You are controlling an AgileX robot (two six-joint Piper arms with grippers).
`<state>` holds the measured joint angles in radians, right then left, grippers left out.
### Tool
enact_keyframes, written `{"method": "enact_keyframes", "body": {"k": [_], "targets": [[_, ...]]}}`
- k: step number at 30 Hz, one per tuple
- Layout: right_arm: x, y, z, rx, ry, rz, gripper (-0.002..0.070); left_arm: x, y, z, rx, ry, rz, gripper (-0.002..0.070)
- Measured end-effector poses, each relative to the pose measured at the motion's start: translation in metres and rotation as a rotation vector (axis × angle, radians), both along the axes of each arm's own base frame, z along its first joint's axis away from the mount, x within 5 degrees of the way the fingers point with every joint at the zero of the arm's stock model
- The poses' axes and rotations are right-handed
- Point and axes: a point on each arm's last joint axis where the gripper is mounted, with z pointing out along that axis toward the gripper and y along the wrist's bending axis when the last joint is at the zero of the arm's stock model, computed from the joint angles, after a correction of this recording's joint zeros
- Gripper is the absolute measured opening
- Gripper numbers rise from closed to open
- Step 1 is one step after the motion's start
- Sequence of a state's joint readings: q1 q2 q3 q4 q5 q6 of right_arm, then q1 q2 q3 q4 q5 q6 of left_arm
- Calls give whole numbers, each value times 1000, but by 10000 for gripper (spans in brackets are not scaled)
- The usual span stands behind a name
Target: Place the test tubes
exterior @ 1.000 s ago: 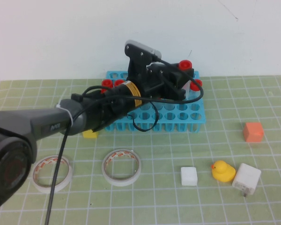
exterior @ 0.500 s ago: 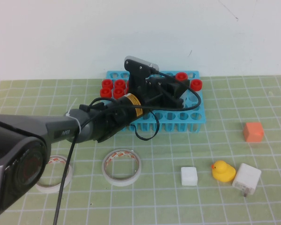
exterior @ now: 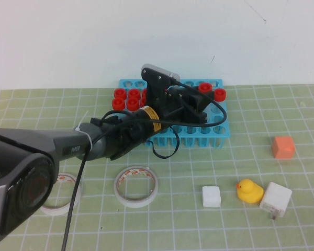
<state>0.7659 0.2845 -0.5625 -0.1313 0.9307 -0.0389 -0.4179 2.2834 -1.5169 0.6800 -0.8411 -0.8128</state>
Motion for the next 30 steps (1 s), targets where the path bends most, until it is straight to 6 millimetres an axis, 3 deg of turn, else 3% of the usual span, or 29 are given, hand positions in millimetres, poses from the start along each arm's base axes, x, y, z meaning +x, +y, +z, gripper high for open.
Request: {"method": "enact_keyframes", "body": {"k": [27,30], "targets": [[0,0,0,1,1,-1,-1,-1,-1,-6,121,-3,-8,270],[0,0,0,1,1,-1,-1,-1,-1,-5,120,-4,-8,300]]}}
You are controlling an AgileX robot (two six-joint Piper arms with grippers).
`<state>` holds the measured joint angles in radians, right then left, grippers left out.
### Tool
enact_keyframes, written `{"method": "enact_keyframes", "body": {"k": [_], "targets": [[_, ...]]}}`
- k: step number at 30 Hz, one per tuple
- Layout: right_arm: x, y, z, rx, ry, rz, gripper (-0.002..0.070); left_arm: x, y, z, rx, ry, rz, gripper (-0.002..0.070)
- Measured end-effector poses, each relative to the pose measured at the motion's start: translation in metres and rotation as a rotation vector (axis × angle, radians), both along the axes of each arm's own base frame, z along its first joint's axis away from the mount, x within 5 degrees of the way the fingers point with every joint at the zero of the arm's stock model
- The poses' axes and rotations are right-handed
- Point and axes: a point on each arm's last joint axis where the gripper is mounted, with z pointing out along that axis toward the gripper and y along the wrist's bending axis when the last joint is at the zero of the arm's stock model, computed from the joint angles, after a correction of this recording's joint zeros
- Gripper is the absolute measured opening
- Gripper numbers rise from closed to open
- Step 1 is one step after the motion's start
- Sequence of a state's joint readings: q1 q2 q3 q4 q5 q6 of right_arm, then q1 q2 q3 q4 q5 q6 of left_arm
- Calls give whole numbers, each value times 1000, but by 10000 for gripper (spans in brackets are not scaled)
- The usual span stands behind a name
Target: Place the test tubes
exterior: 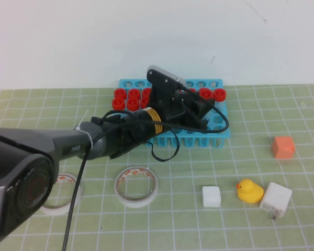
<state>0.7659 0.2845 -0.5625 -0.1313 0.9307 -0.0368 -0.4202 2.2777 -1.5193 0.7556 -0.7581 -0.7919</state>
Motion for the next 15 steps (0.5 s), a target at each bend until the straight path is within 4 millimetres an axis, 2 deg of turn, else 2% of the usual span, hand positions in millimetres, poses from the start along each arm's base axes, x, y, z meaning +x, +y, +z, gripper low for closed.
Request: {"method": "enact_keyframes", "body": {"k": [4,7,11,15], "targets": [[0,0,0,0,0,0,-1,0,0,1,7,-19,-9,449],[0,0,0,0,0,0,-1,-1,-1,2,25,-39,-14,502],[0,0,0,0,0,0,-1,-1,1,13,46,-61,-3,500],[0,0,0,0,0,0,-1,-5,4,44,77,-142,8,432]]}}
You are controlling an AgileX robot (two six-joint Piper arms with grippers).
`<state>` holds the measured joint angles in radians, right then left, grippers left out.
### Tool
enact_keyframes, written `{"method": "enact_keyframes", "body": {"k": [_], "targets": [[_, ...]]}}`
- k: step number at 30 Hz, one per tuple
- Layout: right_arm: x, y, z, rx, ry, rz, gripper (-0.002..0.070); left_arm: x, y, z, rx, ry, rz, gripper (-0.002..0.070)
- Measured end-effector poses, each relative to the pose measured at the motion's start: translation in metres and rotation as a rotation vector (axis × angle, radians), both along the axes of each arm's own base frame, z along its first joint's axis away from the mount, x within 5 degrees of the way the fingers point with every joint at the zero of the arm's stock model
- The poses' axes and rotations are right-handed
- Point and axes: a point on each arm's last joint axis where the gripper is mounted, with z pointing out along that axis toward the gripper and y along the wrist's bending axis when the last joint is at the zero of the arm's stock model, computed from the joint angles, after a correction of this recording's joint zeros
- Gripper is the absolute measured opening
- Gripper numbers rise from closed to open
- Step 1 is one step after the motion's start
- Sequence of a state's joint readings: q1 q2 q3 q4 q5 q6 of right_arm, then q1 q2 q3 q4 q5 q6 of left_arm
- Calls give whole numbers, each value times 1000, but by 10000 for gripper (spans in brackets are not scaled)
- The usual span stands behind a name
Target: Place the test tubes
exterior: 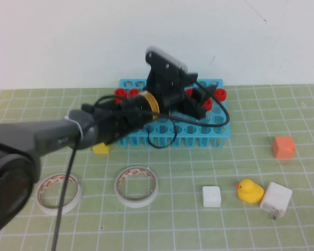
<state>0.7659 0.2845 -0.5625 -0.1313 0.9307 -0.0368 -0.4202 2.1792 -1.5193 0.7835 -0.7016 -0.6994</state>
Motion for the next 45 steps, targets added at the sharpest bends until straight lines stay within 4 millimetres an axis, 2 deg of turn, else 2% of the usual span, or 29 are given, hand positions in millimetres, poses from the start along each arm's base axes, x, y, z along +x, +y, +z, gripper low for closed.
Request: {"method": "enact_keyframes", "body": {"k": [5,9,11,18,23,28,40,45], "targets": [[0,0,0,0,0,0,-1,-11,10,52,136,-105,43,252],[0,0,0,0,0,0,-1,-28,25,106,237,-195,110,98],[0,0,0,0,0,0,-1,-39,34,132,249,-223,151,46],[0,0,0,0,0,0,-1,-94,64,224,149,-320,238,4],[0,0,0,0,0,0,-1,-139,82,253,86,-358,223,1],[0,0,0,0,0,0,-1,-178,100,240,168,-375,222,0],[0,0,0,0,0,0,-1,-254,141,154,283,-223,265,0],[0,0,0,0,0,0,-1,-290,161,140,235,-217,311,0]]}}
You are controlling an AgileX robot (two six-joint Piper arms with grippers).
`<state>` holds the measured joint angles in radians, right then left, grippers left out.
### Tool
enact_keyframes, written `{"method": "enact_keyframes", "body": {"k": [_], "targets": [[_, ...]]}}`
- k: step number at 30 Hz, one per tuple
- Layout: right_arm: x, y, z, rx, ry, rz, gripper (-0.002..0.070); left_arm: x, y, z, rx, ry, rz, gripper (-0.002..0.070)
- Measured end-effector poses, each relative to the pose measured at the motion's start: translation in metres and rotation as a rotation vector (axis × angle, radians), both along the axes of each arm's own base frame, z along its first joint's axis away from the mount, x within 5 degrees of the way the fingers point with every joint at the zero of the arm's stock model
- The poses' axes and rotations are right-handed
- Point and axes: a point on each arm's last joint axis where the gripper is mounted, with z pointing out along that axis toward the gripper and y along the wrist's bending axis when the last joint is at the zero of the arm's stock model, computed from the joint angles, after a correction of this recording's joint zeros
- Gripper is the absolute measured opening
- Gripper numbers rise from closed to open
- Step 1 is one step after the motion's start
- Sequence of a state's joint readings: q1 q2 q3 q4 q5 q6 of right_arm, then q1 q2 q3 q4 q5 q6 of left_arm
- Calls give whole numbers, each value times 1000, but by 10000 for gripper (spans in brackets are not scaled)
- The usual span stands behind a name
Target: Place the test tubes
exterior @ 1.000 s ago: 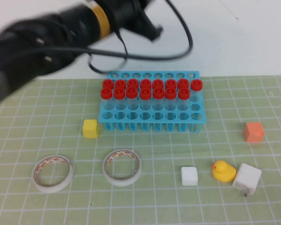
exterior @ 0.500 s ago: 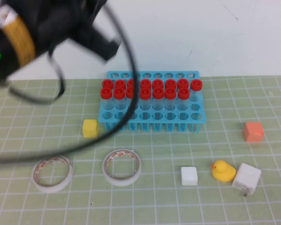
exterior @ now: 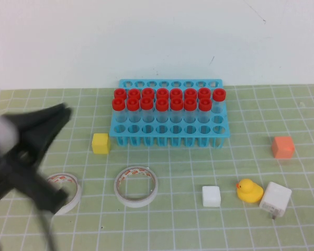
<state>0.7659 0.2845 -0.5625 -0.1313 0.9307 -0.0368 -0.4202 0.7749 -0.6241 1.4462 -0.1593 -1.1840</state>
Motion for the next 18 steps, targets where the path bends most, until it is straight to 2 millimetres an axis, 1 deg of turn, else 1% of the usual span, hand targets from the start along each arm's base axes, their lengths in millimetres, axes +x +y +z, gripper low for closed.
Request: {"method": "enact_keyframes", "body": {"k": [3,6,9,14,18], "targets": [[0,0,0,0,0,0,-1,-23,16,-1,-29,-54,55,0],[0,0,0,0,0,0,-1,-42,33,-1,-69,-104,141,0],[0,0,0,0,0,0,-1,-58,47,3,-129,-153,208,0],[0,0,0,0,0,0,-1,-79,58,11,-194,-230,221,0],[0,0,0,0,0,0,-1,-87,61,13,-214,-262,218,0]]}}
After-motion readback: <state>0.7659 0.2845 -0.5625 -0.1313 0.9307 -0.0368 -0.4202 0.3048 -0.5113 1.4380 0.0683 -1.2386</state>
